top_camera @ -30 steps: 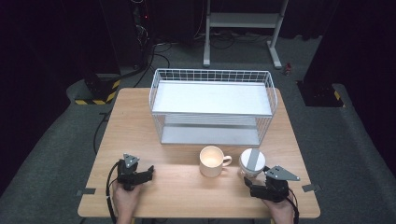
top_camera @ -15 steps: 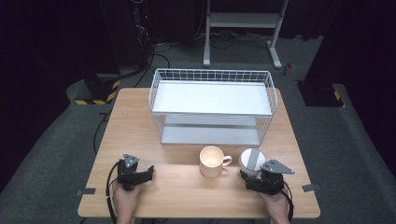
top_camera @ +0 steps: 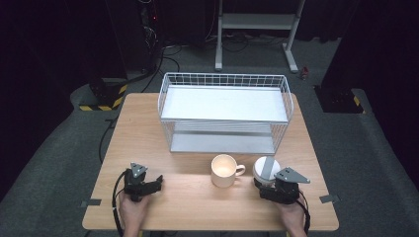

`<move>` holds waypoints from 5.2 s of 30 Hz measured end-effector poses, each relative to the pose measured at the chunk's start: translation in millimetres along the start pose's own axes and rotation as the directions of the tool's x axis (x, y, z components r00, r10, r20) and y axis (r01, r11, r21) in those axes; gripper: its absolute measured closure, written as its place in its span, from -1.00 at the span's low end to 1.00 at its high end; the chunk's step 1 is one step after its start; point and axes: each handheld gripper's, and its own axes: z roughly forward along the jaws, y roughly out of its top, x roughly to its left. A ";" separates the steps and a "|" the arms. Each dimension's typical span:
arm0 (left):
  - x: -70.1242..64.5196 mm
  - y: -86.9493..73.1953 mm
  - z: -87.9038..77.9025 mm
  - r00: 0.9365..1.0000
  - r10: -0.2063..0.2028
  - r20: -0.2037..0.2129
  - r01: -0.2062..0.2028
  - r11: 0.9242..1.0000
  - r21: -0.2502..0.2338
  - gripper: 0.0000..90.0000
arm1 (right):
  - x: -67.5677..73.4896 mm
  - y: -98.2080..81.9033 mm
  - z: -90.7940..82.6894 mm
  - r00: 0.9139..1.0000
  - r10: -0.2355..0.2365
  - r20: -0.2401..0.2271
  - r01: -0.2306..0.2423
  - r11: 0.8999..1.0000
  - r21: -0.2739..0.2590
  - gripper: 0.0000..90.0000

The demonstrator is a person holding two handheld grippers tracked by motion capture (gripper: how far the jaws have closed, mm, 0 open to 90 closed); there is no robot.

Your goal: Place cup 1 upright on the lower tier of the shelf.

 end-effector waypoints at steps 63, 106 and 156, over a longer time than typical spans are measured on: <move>0.3 0.0 0.0 1.000 0.001 0.000 -0.001 1.000 -0.002 -0.64 | -24.0 71.1 79.2 0.999 0.051 0.018 -0.051 0.999 -0.015 -0.58; 0.2 0.0 0.1 1.000 0.001 0.000 -0.001 1.000 -0.002 -0.64 | -29.6 73.3 88.1 0.998 0.046 0.046 -0.045 0.999 -0.023 -0.66; 1.0 0.3 0.5 1.000 -0.005 -0.001 0.005 1.000 -0.004 -0.63 | -26.8 65.9 95.0 0.988 0.088 0.124 -0.095 0.994 0.056 -0.14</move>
